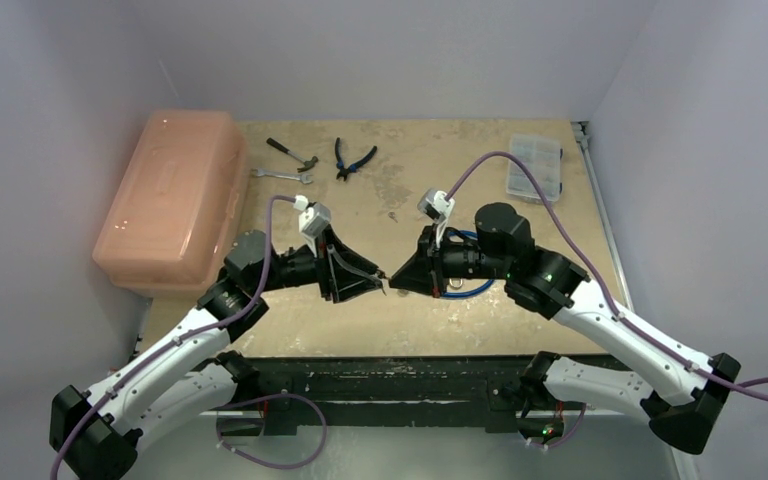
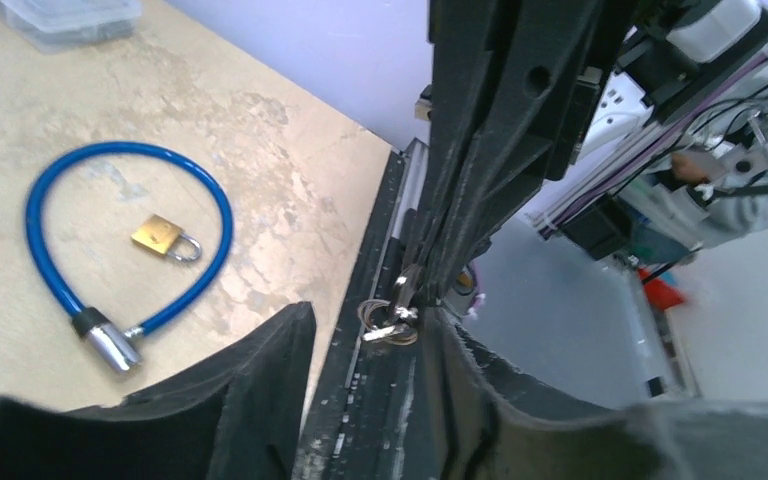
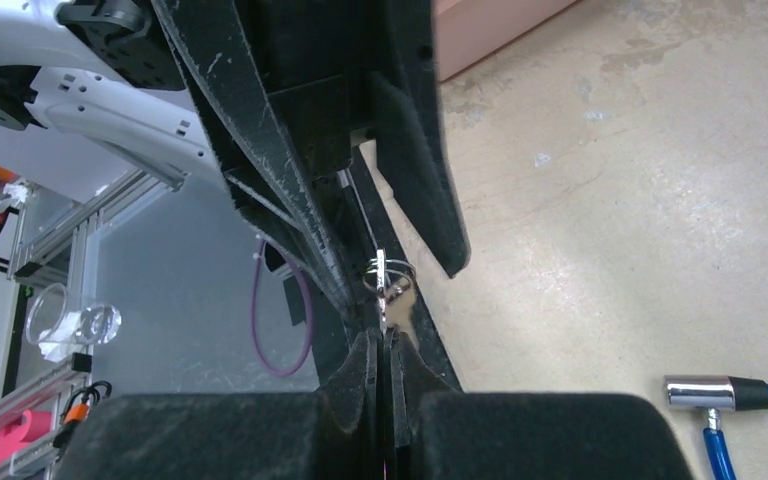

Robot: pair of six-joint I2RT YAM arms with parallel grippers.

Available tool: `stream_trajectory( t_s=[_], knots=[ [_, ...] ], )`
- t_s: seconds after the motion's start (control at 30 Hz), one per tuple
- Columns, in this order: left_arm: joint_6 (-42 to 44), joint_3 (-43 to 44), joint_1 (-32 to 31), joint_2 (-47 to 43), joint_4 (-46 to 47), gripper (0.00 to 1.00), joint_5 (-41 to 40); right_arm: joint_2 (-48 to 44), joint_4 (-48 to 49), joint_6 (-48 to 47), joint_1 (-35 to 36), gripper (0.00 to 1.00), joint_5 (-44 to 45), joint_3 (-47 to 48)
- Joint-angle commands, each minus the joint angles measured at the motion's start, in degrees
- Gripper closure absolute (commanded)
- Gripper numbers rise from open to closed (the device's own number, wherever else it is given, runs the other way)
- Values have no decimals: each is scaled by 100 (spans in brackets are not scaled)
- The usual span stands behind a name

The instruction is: Unlock with the key

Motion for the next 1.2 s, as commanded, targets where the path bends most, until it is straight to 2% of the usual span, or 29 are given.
stream_trajectory(
  t_s=[0.0,0.1,0.2,0.37,0.57,0.83,1.0,1.17],
  knots=[
    [299,304,-23,21,-512,40,-73,-270,-18,-57,7,100,-104,120],
    [625,516,-22,-116,-977,22,-192,-300,-292,-119,6,100,-104,167],
    [747,588,-25,-221,-958,19,-17,-325,-508,-155,7,100,-172,170],
    [695,500,-20,-193,-469,26,584,-258,-775,-225,7,100,-407,192],
    [951,552,-19,-29,-558,33,719,-190,-953,-341,16,100,-647,276],
    [125,141,-25,230,642,47,1114,-106,-878,-367,16,100,-614,283],
    [-17,116,-49,365,773,57,1267,-54,-820,-389,16,100,-591,299],
    [-10,51,-83,433,724,61,1286,-28,-774,-422,16,100,-509,318]
  ],
)
